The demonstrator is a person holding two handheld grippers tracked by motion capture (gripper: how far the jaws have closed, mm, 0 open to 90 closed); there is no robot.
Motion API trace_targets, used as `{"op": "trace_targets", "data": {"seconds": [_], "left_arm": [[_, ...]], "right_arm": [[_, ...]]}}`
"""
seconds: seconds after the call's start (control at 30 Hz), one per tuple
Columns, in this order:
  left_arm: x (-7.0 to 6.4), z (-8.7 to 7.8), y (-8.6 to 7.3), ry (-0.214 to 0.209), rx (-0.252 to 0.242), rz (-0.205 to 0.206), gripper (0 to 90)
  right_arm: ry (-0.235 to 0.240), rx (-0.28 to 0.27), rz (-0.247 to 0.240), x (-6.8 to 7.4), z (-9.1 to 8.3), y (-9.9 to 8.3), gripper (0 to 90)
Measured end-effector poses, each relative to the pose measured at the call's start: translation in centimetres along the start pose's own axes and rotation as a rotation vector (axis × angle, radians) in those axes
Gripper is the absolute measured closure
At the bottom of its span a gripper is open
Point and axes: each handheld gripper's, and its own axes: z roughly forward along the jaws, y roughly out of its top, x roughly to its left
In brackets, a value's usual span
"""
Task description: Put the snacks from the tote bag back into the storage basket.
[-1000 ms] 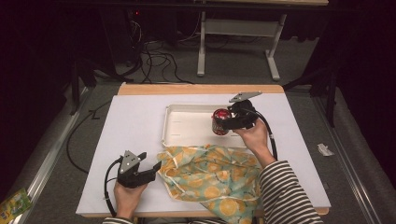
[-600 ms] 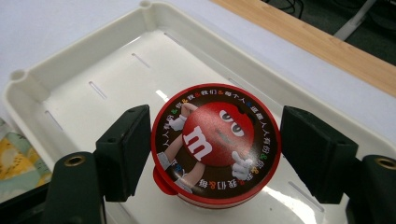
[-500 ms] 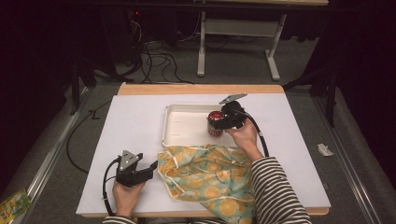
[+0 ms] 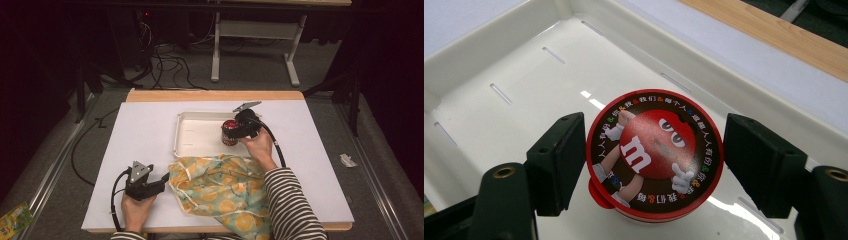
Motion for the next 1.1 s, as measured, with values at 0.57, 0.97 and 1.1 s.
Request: {"op": "trace_targets", "data": {"seconds": [0.57,0.97,1.1], "left_arm": [[0.0,0.0,0.0,-0.007,0.000,0.007,30.1],[-0.1,0.0,0.0,-0.009,-0.003,0.013,29.9],[-0.1,0.0,0.0,-0.008,-0.003,0.011,29.8]], "right_arm": [[-0.020,0.002,-0.014,0.2,-0.1,0.0,25.2],[-0.018,-0.011,-0.005,0.4,-1.1,-0.2,21.4],[-0.021,-0.012,-0.007,0.4,-1.8,-0.4,21.8]]}}
